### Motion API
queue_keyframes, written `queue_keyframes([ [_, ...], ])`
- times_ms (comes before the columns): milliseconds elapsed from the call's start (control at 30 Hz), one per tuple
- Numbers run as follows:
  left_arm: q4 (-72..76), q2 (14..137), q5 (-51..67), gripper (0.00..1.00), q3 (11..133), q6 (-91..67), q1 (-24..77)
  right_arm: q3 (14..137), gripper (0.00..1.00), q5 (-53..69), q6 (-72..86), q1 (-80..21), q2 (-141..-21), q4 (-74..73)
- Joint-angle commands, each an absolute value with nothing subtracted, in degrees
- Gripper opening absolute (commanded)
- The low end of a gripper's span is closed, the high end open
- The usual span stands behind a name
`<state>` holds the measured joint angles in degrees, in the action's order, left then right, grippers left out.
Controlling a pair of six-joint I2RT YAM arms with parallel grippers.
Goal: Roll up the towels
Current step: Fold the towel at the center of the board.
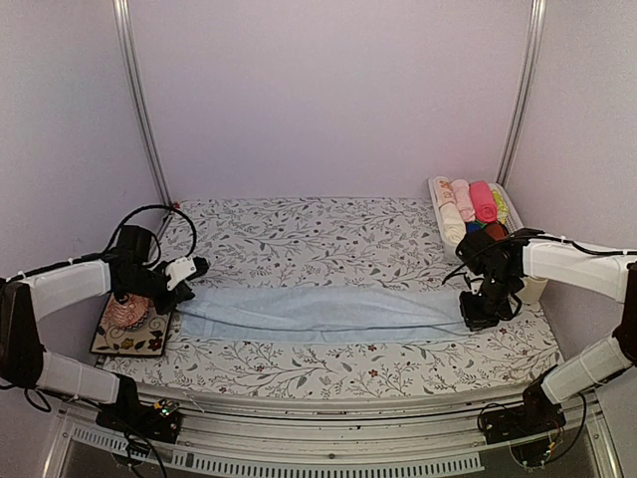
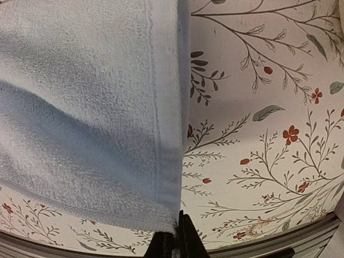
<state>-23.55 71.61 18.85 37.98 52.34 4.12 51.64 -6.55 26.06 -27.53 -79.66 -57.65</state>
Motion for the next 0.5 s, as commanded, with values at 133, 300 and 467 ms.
queue_keyframes([
  [133, -29.7, 71.7, 19.2, 0.45, 40.9, 52.5, 5.9, 51.5, 0.44, -5.5, 25.3, -28.2, -80.6, -57.5],
  [300, -32.1, 70.8, 16.5, 0.97, 42.9, 53.2, 6.5, 52.4, 0.53, -5.9, 25.5, -28.2, -81.0, -57.2],
  [467, -35.1, 69.7, 14.5, 0.97, 46.2, 54.2, 6.5, 58.0, 0.63, -7.7, 24.5, -26.2, -82.6, -57.2],
])
